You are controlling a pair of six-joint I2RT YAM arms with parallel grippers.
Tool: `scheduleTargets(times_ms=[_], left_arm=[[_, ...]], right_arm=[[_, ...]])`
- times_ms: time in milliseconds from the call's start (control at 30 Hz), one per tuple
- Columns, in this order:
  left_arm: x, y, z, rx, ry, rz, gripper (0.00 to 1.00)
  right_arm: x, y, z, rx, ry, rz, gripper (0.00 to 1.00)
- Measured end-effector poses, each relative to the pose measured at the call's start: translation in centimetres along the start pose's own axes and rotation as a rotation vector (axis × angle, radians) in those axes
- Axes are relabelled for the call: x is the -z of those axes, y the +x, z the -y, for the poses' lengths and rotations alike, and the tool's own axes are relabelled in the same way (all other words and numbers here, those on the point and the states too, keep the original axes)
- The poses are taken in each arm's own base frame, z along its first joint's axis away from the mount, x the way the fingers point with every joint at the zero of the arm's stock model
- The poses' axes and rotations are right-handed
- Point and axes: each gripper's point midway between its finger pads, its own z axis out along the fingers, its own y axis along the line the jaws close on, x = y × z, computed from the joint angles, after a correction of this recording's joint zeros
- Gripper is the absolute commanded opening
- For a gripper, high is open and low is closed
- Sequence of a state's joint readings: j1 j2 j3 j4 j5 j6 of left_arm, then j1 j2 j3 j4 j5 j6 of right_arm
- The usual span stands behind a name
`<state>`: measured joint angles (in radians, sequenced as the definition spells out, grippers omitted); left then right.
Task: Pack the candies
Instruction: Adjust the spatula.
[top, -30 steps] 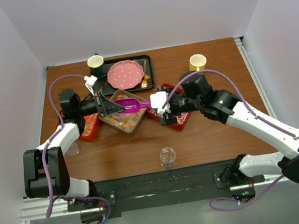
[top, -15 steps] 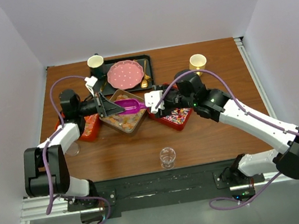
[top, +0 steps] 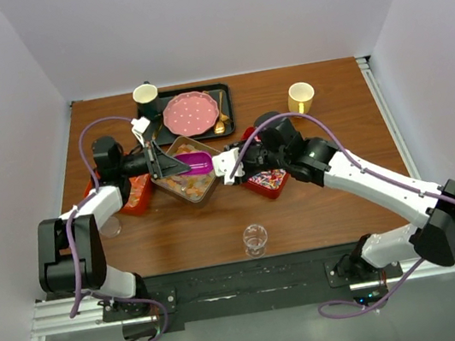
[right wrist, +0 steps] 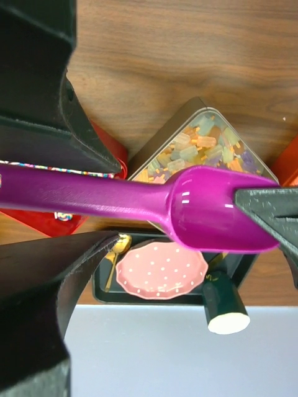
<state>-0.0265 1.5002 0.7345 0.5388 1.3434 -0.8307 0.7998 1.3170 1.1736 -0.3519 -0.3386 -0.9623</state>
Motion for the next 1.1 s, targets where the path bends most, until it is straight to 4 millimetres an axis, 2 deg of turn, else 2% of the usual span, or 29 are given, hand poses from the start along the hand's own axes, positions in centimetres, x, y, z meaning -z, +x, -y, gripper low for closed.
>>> scheduleTargets(times_ms=[333,400,433,467,633,767,900,1033,1067,1100], left_arm=[[0.0,0.0,0.1,0.006,0.008,-0.003,0.0],[0.0,0.0,0.1,0.008,0.008,-0.003,0.0],[0.0,0.0,0.1,0.008,0.007,-0.002,0.0],[0.0,0.0,0.1,0.009,0.007,-0.002,0.0],[0.1,0.0,0.1,0.008,0.01,-0.004,0.0],[0.2,0.0,0.2,0.008,0.012,-0.005,0.0],[0.2,-0.1,0.1,0.012,0.009,-0.002,0.0],[0.2,0.0,0.3,0.022,0.012,-0.005,0.0],[0.2,-0.1,0.2,0.027,0.011,-0.004,0.0],[0.2,-0.1,0.2,0.03,0.009,-0.001,0.0]], right_arm=[[-0.6,0.0,-0.2,0.024,-0.01,-0.004,0.26],[-0.7,0.0,-0.3,0.025,-0.012,-0.005,0.29],[-0.7,0.1,-0.3,0.025,-0.012,-0.007,0.35],[-0.7,0.1,-0.3,0.026,-0.01,-0.008,0.36],[-0.8,-0.1,-0.5,0.034,-0.01,-0.014,0.38],[-1.0,-0.3,-0.5,0.045,-0.003,-0.017,0.33],[-1.1,-0.2,-0.3,0.051,0.016,-0.026,0.4],[-1.5,-0.2,-0.6,0.056,0.016,-0.024,0.25],[-1.5,-0.2,-0.4,0.057,0.026,-0.026,0.17],[-1.6,-0.2,-0.1,0.053,0.036,-0.027,0.02]])
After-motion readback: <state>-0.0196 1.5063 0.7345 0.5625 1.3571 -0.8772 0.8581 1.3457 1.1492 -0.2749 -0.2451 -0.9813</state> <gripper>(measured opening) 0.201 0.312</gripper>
